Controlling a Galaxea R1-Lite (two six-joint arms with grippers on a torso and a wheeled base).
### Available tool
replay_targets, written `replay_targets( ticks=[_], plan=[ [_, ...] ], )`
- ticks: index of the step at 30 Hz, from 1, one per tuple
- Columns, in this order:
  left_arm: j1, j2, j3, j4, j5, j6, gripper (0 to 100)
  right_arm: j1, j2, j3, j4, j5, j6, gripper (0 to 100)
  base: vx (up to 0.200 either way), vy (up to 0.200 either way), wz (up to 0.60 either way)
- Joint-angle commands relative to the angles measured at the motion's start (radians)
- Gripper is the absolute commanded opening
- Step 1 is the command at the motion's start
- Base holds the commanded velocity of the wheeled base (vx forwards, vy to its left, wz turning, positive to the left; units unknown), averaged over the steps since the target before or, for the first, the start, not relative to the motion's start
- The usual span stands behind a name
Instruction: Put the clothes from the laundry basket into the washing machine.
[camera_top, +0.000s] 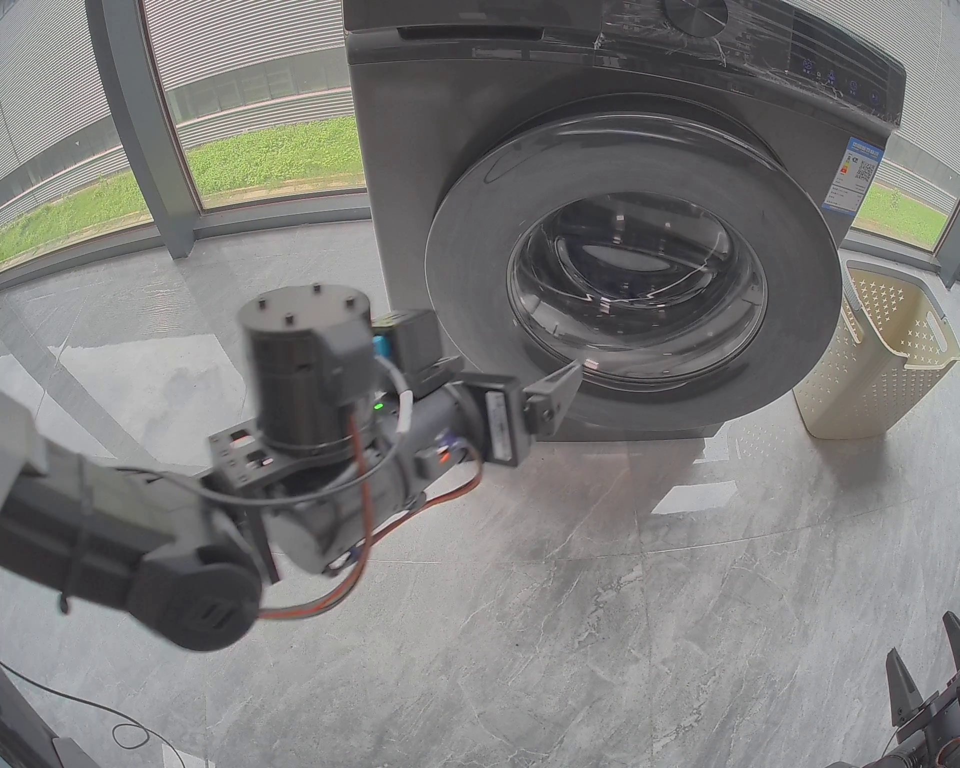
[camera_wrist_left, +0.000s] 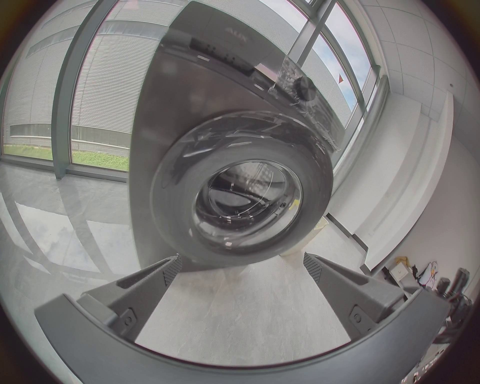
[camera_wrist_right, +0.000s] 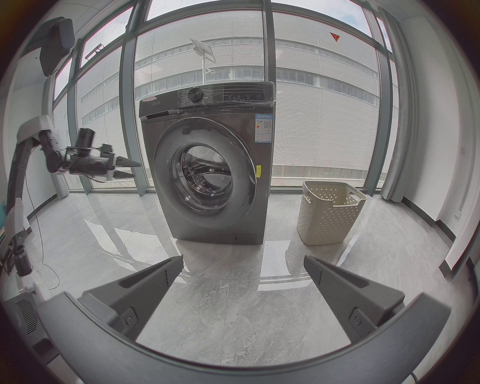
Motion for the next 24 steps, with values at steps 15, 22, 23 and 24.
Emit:
replay_targets(
  ticks=[15,22,23,24],
  plan=[
    [0.182,-1.058,0.896,0.053,-0.03,0.058,100,0.0,-0.012,0.018,-0.001,0.0,0.0,100,0.0,0.0,0.0],
    [0.368,-1.329,0.959,0.283,-0.07,0.13,100,0.0,-0.012,0.018,-0.001,0.0,0.0,100,0.0,0.0,0.0],
    [0.394,-1.381,0.953,0.334,-0.084,0.13,100,0.0,-0.012,0.018,-0.001,0.0,0.0,100,0.0,0.0,0.0],
    [0.407,-1.408,0.948,0.36,-0.09,0.132,100,0.0,-0.012,0.018,-0.001,0.0,0.0,100,0.0,0.0,0.0]
  ],
)
